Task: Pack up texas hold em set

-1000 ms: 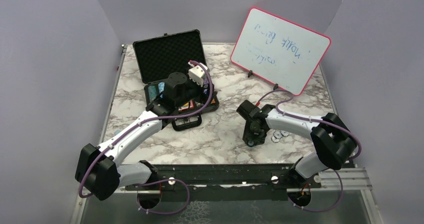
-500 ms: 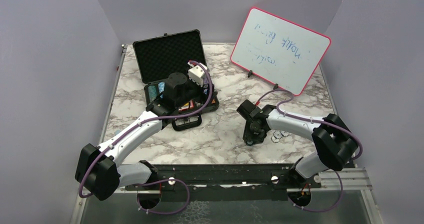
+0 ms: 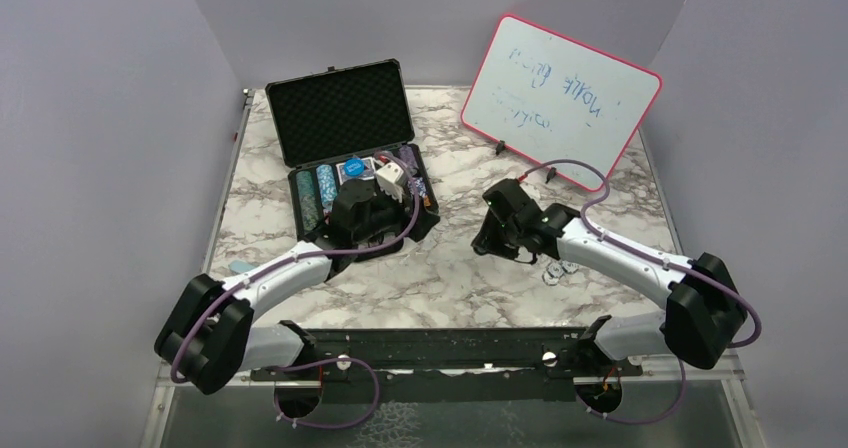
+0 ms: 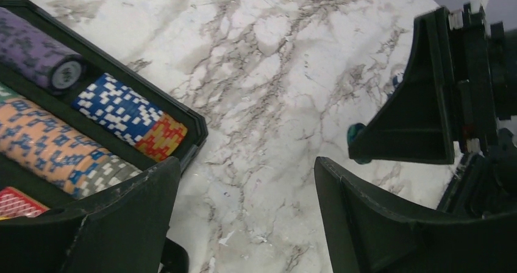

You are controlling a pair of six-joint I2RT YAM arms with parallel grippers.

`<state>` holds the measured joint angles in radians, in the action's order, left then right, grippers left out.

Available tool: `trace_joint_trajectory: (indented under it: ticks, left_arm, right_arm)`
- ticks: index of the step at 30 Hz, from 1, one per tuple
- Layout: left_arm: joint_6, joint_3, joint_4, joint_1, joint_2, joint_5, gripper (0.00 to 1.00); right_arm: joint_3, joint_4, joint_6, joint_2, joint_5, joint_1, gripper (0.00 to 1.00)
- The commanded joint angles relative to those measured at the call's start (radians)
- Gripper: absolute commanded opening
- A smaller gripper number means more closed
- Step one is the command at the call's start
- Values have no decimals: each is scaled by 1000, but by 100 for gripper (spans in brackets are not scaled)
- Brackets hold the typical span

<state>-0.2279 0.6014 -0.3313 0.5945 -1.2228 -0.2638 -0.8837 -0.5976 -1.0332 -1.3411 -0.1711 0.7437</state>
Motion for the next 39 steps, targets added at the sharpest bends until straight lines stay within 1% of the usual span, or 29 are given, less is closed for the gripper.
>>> trace_joint_trajectory:
  ticks: [1,3,6,9,11,14,16,18,22,28,31,36,39]
  left_arm:
    - [-105,-59,-256,-4,-65,-169,82]
    - [-147,-101,-359,-4,-95,-182,81]
    - [-211,-178,-595,-4,-157,-174,81]
    - [-298,-214,-780,-4,-219,-185,80]
    - [-356,-233,-890,-4,-253,-199,80]
    - [-420,-265,-1041,-4,-292,-177,79]
    - [-457,-268,-1094,-4,-314,-165,79]
    - [-473,-254,-1097,-3,-329,-158,76]
    - [-488,-233,-1065,-2,-344,-99,74]
    - [-482,-205,-1018,4,-360,-94,69]
    - [-474,-203,-998,5,-361,-89,64]
    - [-461,-199,-968,5,-358,-82,53]
    - [-451,-204,-941,5,-353,-68,53]
  right_arm:
    - [-36,158,-39,23,8,-12,31]
    - [-42,213,-50,21,25,-17,31]
    - [-52,264,-79,9,57,-28,31]
    - [-54,325,-107,-1,94,-35,31]
    - [-57,353,-122,-10,110,-40,31]
    - [-58,384,-132,-21,137,-43,31]
    - [-58,401,-137,-29,154,-45,31]
    - [-57,416,-140,-36,171,-44,31]
    - [-56,428,-146,-44,192,-44,31]
    - [-62,439,-150,-55,205,-44,31]
    - [-67,444,-153,-62,212,-45,31]
    - [-68,449,-157,-69,215,-46,31]
    - [-68,449,-159,-65,206,-46,31]
